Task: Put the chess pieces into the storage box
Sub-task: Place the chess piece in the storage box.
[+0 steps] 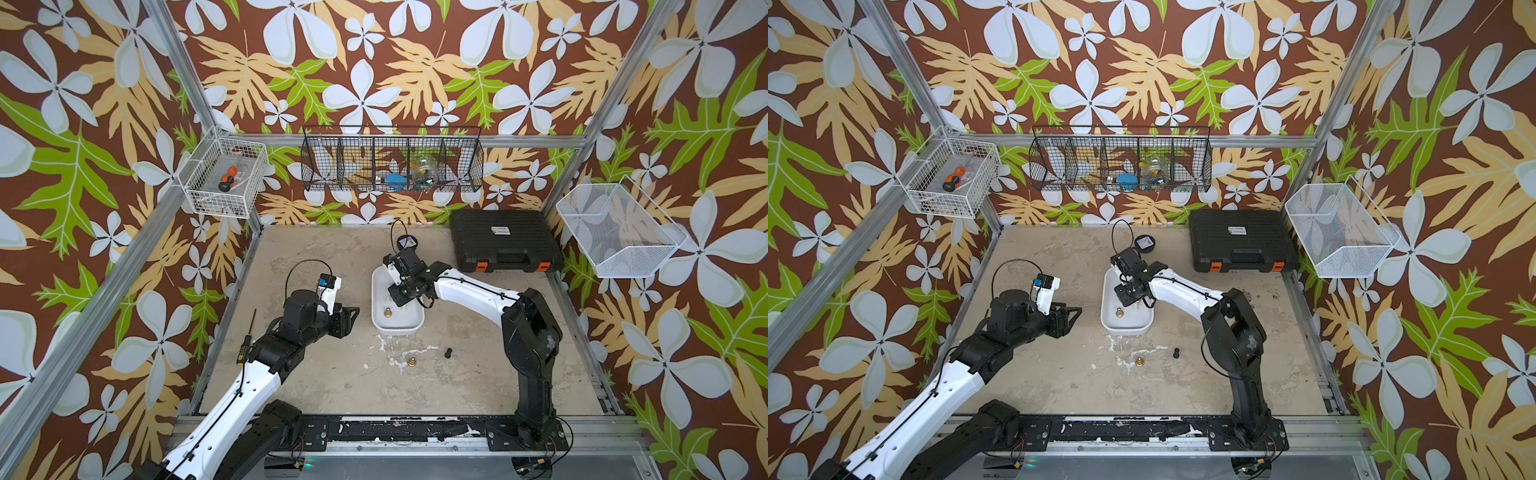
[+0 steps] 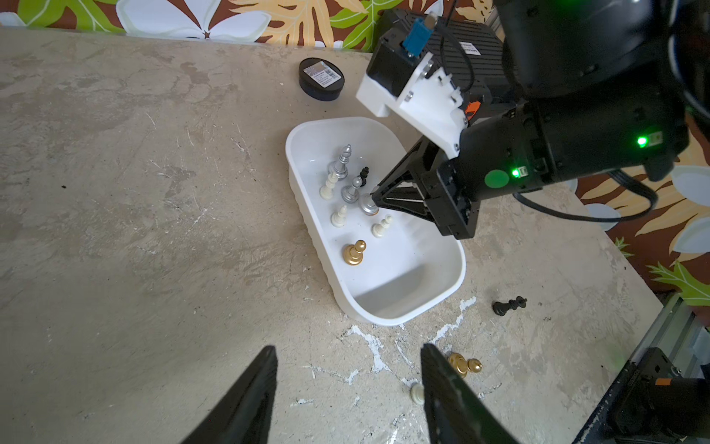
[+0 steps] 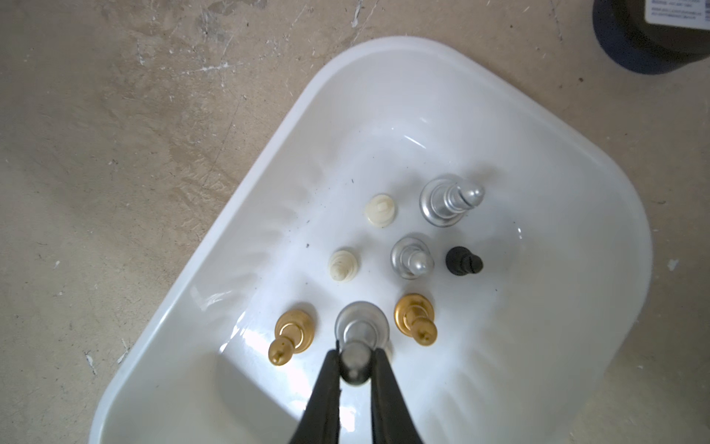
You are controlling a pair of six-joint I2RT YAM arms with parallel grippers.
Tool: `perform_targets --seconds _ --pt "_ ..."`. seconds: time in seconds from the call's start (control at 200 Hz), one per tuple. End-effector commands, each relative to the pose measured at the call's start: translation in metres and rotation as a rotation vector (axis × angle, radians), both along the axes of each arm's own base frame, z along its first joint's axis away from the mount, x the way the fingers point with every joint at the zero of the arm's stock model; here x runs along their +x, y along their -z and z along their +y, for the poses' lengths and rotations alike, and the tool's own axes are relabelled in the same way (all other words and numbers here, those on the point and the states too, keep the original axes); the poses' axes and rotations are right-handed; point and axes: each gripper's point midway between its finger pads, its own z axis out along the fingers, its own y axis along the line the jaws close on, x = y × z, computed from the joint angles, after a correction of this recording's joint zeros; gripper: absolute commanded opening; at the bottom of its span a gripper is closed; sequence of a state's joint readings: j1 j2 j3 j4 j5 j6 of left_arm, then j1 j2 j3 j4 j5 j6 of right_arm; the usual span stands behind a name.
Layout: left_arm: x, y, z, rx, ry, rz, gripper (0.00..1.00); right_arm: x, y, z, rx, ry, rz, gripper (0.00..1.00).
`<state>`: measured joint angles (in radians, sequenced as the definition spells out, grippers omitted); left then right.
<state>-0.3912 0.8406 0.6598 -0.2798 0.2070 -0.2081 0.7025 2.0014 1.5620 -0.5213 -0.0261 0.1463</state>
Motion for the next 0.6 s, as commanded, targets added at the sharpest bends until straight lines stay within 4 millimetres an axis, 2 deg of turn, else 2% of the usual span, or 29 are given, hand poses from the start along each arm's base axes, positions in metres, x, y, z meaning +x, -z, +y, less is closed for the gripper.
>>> perform_targets --seconds 0.0,0.27,0.596 --pt "0.003 -0.002 -0.001 -0.002 0.005 -0.018 0.62 0.001 0.003 -0.003 -0.031 0.002 0.000 0.12" --pt "0.003 -0.003 -0.002 0.002 0.008 -0.020 0.62 0.000 0.008 -0.003 -0.071 -0.002 0.002 0.12" --pt "0.003 -0.001 -0.002 0.003 0.009 -0.017 0.62 -0.021 0.008 0.006 -0.043 -0.040 0.022 0.12"
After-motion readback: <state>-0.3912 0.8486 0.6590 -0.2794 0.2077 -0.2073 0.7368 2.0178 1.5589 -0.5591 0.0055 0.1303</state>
